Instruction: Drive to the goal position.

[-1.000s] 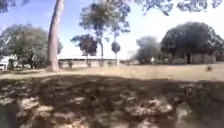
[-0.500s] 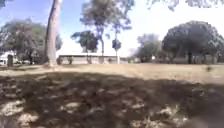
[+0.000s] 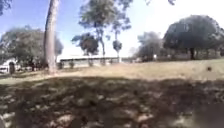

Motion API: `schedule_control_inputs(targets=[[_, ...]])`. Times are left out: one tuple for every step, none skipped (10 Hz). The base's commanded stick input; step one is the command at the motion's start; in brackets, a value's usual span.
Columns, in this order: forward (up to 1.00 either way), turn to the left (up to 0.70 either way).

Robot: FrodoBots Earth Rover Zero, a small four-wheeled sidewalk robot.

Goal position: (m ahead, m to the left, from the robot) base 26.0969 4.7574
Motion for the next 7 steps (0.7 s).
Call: schedule_control_inputs(targets=[[0.70,0.00],[0.70,0.00],[0.70,0.00],[0.70,0.00],[0.70,0.00],[0.70,0.00],[0.70,0.00]])
